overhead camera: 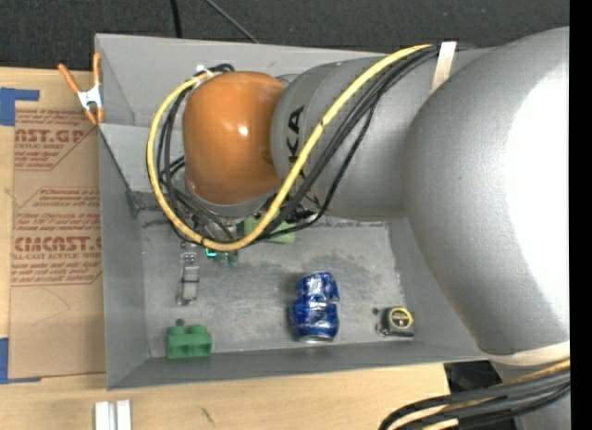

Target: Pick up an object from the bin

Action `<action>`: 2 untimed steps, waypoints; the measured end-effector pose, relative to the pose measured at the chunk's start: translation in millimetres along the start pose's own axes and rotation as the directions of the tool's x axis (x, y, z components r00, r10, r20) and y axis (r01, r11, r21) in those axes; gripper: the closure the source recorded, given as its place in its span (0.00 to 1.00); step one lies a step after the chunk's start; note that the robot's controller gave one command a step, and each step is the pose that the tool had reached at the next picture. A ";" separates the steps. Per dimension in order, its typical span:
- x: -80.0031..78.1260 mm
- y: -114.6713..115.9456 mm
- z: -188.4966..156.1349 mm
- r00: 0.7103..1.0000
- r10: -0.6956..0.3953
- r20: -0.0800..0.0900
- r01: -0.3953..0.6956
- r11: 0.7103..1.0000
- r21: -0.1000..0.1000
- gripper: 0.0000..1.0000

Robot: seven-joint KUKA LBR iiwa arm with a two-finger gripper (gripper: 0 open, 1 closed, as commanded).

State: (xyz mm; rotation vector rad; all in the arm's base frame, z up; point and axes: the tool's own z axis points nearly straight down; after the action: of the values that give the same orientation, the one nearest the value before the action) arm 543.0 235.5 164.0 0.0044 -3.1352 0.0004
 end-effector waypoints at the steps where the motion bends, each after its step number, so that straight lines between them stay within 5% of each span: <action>1: 54.3 -13.3 84.6 0.997 -0.083 -0.004 0.083 0.997 0.002 0.00; 2: 56.4 -2.9 92.9 0.926 -0.376 0.010 0.376 0.926 0.000 0.00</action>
Offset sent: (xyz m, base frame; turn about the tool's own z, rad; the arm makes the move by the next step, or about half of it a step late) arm -0.0511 -0.0130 -0.0795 -0.0818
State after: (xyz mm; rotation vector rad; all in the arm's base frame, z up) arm 486.0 232.5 71.4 0.6075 -3.0859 -0.0039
